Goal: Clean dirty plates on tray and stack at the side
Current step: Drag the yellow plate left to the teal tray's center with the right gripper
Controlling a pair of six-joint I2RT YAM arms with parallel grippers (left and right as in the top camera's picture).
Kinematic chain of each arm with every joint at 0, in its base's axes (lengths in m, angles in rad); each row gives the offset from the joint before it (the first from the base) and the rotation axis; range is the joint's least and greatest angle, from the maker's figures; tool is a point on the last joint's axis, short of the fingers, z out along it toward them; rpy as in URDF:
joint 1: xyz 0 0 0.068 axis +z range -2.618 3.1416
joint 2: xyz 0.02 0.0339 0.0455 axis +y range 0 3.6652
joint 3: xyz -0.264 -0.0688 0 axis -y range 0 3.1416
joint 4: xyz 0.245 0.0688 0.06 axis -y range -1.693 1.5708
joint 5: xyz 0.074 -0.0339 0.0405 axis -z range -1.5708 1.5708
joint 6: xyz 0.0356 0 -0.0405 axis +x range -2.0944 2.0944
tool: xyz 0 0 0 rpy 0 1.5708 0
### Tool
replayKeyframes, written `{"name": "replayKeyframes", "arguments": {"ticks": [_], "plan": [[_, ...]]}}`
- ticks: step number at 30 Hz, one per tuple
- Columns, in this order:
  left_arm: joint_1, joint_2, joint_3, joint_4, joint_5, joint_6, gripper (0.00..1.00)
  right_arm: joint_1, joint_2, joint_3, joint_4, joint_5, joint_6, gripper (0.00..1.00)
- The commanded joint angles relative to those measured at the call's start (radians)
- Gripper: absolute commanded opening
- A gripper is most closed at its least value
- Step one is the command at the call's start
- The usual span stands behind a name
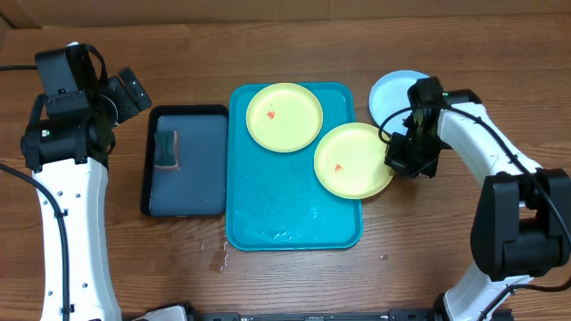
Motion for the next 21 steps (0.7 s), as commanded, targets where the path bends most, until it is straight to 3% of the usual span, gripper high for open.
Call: {"name": "replayKeyframes", "arguments": {"ticks": [1,9,21], "plan": [[0.002,0.003,0.017,0.004,0.008,-0.014,1.00,0.009,-0.014,0.042,-0.030,-0.043,-0.007,0.04],[0.002,0.003,0.017,0.004,0.008,-0.014,1.00,0.116,-0.014,0.030,-0.063,-0.163,0.021,0.04],[0.002,0.003,0.017,0.004,0.008,-0.014,1.00,0.351,-0.014,-0.085,0.142,-0.150,0.323,0.04]]}}
